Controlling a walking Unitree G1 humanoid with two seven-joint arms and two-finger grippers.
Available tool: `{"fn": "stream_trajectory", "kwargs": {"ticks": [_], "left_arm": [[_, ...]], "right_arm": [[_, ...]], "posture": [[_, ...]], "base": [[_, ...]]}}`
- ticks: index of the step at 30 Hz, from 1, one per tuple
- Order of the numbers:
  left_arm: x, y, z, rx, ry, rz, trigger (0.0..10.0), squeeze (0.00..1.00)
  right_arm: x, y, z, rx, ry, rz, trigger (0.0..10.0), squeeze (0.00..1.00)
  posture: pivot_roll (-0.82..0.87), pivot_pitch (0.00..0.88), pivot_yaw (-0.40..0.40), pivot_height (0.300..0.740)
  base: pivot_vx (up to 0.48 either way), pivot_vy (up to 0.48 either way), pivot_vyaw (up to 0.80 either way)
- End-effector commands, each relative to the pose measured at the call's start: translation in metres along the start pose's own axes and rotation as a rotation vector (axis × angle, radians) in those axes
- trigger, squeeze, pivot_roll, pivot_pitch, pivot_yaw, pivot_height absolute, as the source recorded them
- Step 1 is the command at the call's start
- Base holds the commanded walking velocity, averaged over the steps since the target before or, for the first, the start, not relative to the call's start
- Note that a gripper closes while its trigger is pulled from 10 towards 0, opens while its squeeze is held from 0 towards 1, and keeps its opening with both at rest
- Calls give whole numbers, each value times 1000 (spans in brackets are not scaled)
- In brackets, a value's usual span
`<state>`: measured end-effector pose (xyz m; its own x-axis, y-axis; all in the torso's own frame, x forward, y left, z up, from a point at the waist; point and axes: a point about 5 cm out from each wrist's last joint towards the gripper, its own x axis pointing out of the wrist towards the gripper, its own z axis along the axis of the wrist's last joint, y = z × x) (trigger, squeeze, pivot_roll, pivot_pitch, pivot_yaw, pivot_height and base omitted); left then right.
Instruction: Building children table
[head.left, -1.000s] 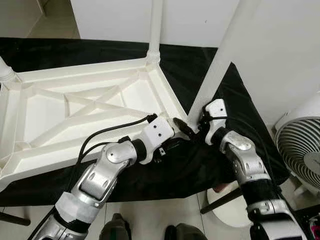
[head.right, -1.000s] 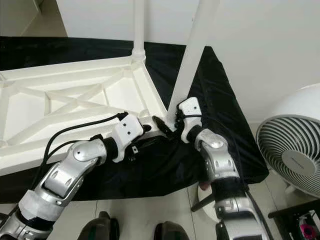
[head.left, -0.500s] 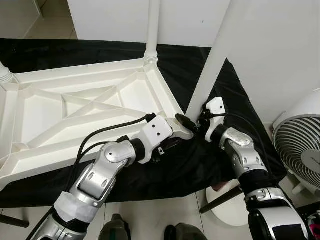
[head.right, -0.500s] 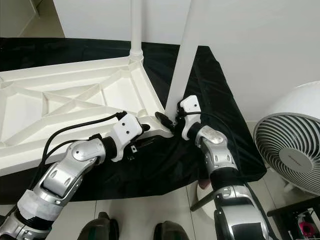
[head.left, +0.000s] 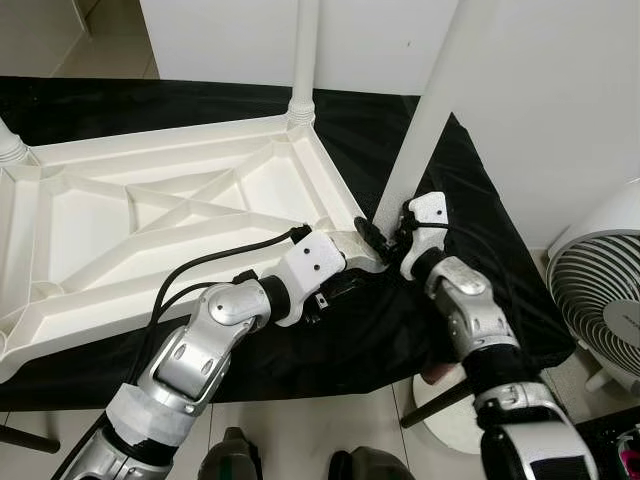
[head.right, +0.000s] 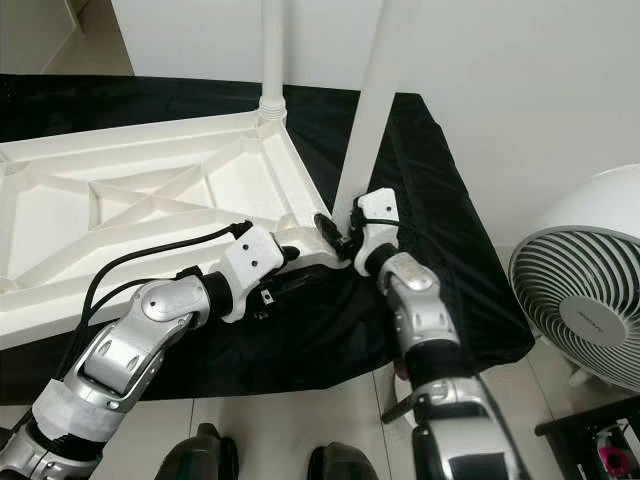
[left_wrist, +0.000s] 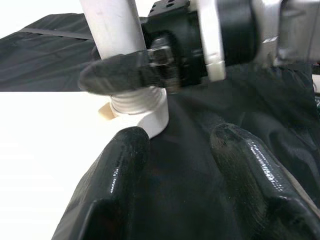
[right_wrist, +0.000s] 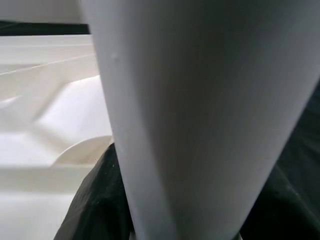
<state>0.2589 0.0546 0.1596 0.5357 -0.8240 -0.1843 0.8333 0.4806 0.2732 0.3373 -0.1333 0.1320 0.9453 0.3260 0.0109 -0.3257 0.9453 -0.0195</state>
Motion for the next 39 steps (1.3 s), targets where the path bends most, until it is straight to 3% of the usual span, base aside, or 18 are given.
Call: {"fn": "stream_trajectory", "kwargs": {"ticks": [1, 8, 9, 11, 14, 15, 17, 18, 22, 28, 33, 34, 39], "left_arm": [[0, -3, -1, -12, 4, -19, 10000, 0], [1, -4, -1, -15, 4, -21, 10000, 0], [1, -4, -1, -15, 4, -21, 10000, 0], [1, -4, 0, -18, 1, -22, 10000, 0], [1, -5, -1, -18, 3, -25, 10000, 0], [1, -5, -1, -17, 3, -26, 10000, 0], [2, -5, -1, -17, 4, -28, 10000, 0], [2, -5, -1, -18, 3, -26, 10000, 0], [2, -4, -1, -21, 1, -22, 10000, 0], [2, -5, -1, -18, 2, -21, 10000, 0], [2, -4, -1, -17, 0, -20, 10000, 0], [2, -4, -1, -15, 0, -21, 10000, 0], [3, -3, 0, -9, -1, -26, 10000, 0]], "right_arm": [[-8, -15, -9, -5, 65, -148, 10000, 0], [-16, 11, -10, 32, 37, -328, 10000, 0], [-16, 11, -10, 32, 37, -328, 10000, 0], [-15, 29, -5, 68, 22, -315, 10000, 0], [-15, 28, -2, 68, 19, -320, 10000, 0], [-16, 25, -1, 71, 13, -320, 10000, 176], [-16, 23, -1, 75, 9, -318, 10000, 176], [-17, 23, 1, 79, -4, -305, 10000, 1000], [-18, 22, 6, 92, -30, -292, 10000, 1000], [-17, 13, 12, 101, -63, -159, 10000, 1000], [-17, 7, 11, 61, -18, 17, 10000, 1000], [-17, 5, 10, 34, -12, 85, 10000, 0], [-16, -1, 10, -50, -8, 269, 10000, 0]], "posture": [[11, 31, -45, 740], [7, 37, -47, 740], [7, 37, -47, 740], [3, 38, -45, 740], [-1, 39, -45, 740], [-1, 40, -47, 740], [-1, 41, -48, 740], [-1, 40, -51, 740], [-1, 40, -53, 740], [1, 34, -58, 740], [-2, 27, -57, 740], [-2, 23, -55, 740], [-3, 17, -50, 740]], "base": [[0, 0, 0], [0, 0, 0], [0, 0, 0], [0, 0, 0], [0, 0, 0], [0, 0, 0], [0, 0, 0], [0, 0, 0], [0, 0, 0], [0, 0, 0], [0, 0, 0], [0, 0, 0], [0, 0, 0]]}}
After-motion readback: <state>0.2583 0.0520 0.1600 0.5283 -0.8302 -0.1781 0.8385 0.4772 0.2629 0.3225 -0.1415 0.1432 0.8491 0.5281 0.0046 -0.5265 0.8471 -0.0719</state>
